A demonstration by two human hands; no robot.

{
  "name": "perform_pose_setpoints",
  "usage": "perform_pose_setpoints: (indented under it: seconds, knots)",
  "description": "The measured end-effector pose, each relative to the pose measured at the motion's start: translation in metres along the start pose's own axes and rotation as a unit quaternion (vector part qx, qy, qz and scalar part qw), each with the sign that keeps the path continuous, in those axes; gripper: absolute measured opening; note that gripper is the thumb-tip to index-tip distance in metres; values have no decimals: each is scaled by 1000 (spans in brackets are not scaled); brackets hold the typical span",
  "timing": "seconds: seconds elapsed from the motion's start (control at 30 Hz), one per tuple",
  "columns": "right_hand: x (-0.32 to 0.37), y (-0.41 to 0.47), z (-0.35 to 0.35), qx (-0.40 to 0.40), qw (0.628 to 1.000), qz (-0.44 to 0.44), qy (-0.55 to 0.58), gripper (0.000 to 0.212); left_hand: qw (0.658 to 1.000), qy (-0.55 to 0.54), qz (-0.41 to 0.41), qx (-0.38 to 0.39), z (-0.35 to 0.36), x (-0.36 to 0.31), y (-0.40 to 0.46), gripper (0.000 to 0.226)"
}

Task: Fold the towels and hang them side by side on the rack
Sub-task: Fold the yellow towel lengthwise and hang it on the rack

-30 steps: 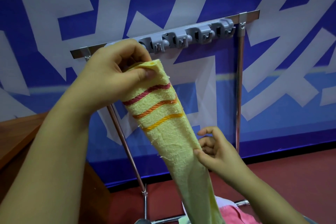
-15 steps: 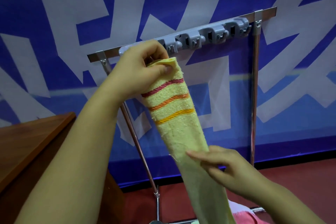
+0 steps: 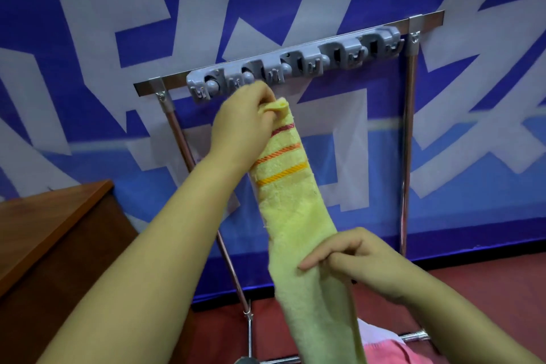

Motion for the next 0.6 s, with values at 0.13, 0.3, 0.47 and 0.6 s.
perform_pose_setpoints:
  seconds: [0.13,0.3,0.47,0.6]
  knots:
    - [0,3,-1,-20,997,5,74,37,995,33,-20,92,34,19,-31,5]
    - [2,7,-9,-55,974,10,220,24,965,-62,-174,184,51,41,-89,12]
    - [7,9,-12,-91,957,3,277,19,900,-249,-325,149,25,33,-131,38]
    - [13,6,-14,-97,951,4,294,21,872,-323,-308,200,11,21,-158,60]
Point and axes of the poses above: each hand's wrist, its own y-axis towards the middle knuckle, its own z-axis out of the palm, x = y × z, the point moved 4 cm from there along y, towards the middle knuckle, and after that the axes turned 7 degrees about -x, right-handed, at the moved point
